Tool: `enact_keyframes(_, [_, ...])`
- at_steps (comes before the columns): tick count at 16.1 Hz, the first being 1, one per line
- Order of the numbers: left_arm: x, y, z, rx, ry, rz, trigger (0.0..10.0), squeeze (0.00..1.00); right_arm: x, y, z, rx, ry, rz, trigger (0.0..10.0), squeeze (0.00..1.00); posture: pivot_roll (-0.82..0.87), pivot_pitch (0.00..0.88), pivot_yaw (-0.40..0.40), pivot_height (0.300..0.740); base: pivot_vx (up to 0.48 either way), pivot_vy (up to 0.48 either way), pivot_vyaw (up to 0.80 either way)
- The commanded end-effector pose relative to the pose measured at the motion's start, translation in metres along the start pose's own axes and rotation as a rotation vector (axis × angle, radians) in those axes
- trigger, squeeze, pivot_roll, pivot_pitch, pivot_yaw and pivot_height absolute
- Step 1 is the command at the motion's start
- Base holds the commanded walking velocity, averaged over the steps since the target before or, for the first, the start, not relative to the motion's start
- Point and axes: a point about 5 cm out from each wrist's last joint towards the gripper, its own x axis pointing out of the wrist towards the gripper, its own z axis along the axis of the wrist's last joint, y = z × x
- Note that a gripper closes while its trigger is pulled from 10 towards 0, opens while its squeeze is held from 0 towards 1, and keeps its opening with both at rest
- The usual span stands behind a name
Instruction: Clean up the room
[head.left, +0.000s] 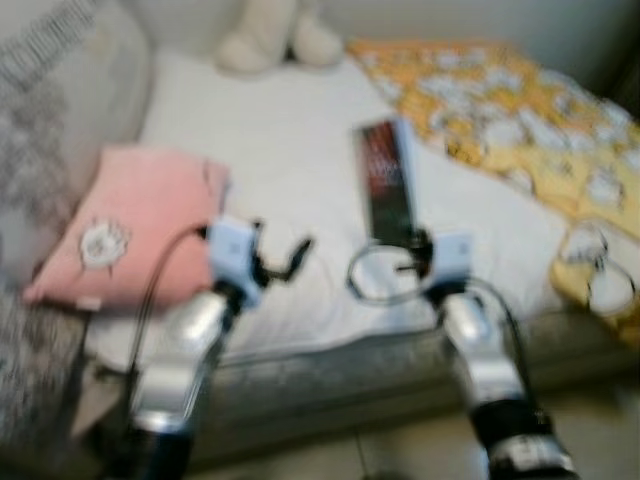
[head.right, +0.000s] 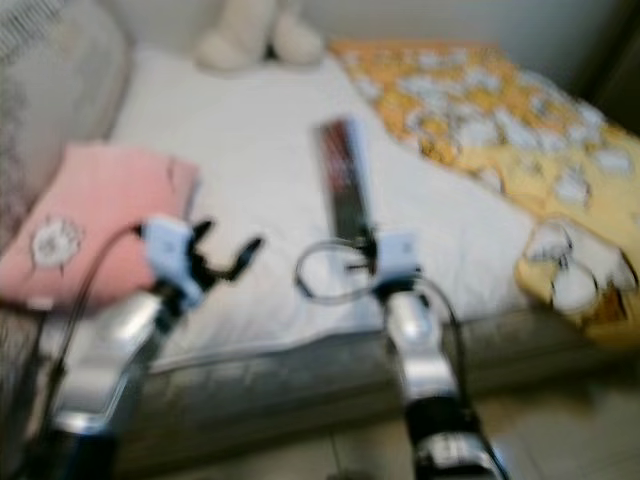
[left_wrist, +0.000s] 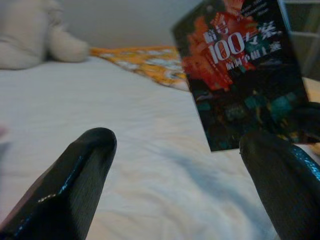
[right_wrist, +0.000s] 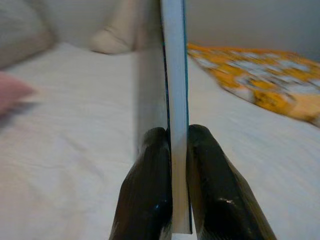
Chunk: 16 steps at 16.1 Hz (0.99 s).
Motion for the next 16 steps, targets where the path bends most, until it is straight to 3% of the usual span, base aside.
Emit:
enact_keyframes(1, [-0.002,0.009,0.002,0.036,0.009,0.038,10.0,0.00,0.007,0.003,0.015,-0.016,-0.067,0.007,0.0,0.00,0.05,0.000,-0.031,0.719,0.000,0.000,-0.58])
enact_keyframes(5, [-0.001,0.011,0.006,0.009,-0.026,0.072,10.0,0.00,0.009,0.006,0.016,-0.007,-0.072,0.013,0.0,0.00,0.05,0.000,-0.030,0.719,0.210,0.000,0.00])
enact_keyframes(8, [-0.002,0.011,0.004,-0.066,-0.024,0.115,10.0,0.00,0.012,0.009,0.018,0.001,-0.077,0.028,0.0,0.00,0.05,0.000,-0.031,0.719,0.130,0.400,0.00])
enact_keyframes(13, [0.001,0.005,0.004,-0.023,-0.013,0.094,10.0,0.00,0.020,0.008,0.022,0.034,-0.060,0.038,0.0,0.00,0.06,0.000,-0.028,0.719,0.000,0.467,0.00])
enact_keyframes(16, [0.002,0.007,0.008,-0.017,-0.023,0.102,10.0,0.00,0.035,0.010,0.029,0.132,-0.030,0.050,0.0,0.00,0.06,0.000,-0.019,0.719,0.000,0.150,0.00])
